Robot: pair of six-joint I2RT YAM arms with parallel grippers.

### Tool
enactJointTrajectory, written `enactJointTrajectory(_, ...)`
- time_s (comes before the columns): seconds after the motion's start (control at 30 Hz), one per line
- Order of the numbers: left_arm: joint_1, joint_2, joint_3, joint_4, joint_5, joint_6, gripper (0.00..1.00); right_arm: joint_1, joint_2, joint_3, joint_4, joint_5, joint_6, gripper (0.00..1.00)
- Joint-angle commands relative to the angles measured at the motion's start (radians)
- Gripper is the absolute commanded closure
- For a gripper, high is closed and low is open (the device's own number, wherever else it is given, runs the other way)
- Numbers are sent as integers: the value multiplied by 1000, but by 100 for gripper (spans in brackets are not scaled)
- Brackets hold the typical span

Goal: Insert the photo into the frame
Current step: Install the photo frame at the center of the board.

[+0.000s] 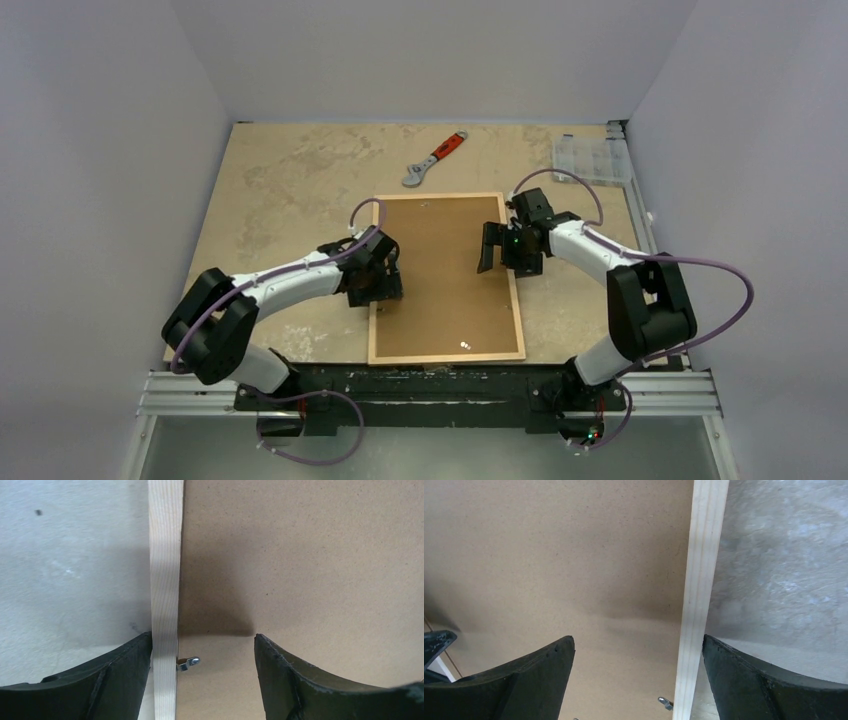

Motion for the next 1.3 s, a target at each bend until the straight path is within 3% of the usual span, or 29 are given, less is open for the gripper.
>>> enactJointTrajectory(0.0,-45,66,53,76,76,2,29,-22,-2,5,12,-12,-24,3)
enactJointTrajectory(0.33,-157,53,2,81,42,-117,31,-13,-125,-136,25,-88,2,9)
enactJointTrajectory(0.5,-176,23,-34,-4,-106,-142,26,11,-177,-178,4,-43,-7,8)
enactJointTrajectory(0.67,-157,-46,-61,-62,-197,-151,13,8,-136,-106,-3,35,-11,3)
enactJointTrajectory(0.8,-102,-77,-64,-13,-171,-100,11,8,-51,2,-7,90,-4,1)
enactJointTrajectory(1.07,5,-31,-10,91,-69,2,14,7,96,143,-43,99,-35,2)
enactJointTrajectory(1.27,-11,2,38,81,-7,18,26,34,82,108,-71,56,-54,5)
